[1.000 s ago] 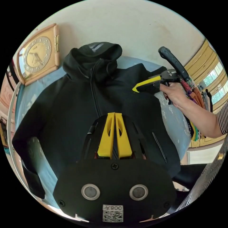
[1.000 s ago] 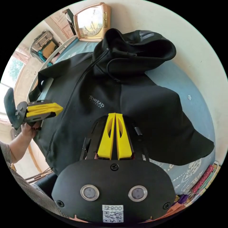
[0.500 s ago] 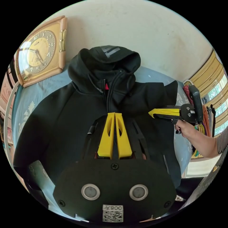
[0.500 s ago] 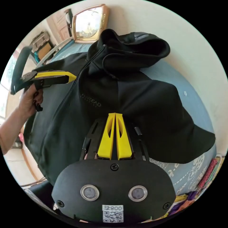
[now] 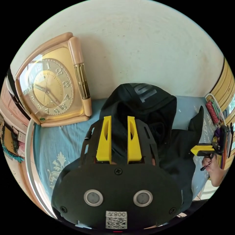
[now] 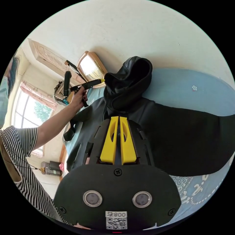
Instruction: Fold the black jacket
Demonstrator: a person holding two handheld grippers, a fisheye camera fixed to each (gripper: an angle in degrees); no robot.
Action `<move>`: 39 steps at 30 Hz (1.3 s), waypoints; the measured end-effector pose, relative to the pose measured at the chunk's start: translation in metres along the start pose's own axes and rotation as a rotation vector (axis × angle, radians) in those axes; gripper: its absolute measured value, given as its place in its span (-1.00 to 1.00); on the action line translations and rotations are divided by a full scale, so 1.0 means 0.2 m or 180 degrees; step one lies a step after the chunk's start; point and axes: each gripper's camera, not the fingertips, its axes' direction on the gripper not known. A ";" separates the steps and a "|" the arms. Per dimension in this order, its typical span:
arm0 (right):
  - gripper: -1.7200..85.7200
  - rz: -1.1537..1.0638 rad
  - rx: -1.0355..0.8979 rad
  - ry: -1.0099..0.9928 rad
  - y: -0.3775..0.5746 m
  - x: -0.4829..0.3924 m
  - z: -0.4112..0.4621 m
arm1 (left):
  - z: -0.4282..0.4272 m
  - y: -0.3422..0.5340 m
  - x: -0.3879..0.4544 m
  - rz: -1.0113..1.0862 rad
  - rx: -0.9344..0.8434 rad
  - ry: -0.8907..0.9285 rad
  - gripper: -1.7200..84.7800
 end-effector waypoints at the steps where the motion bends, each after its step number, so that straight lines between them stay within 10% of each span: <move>1: -0.91 -0.0010 0.0065 -0.0046 -0.02 0.05 -0.01 | 0.02 -0.07 0.00 -0.0011 -0.0051 -0.0095 -0.78; 17: -0.82 0.0008 0.0876 -0.1241 -0.21 0.47 -0.09 | -0.63 0.31 -0.01 -0.0080 0.0387 0.0636 -0.90; 39: -0.95 -0.0790 0.0267 -0.0225 -0.55 0.01 0.66 | -0.80 0.57 -0.19 -0.0451 -0.0274 0.0714 -0.90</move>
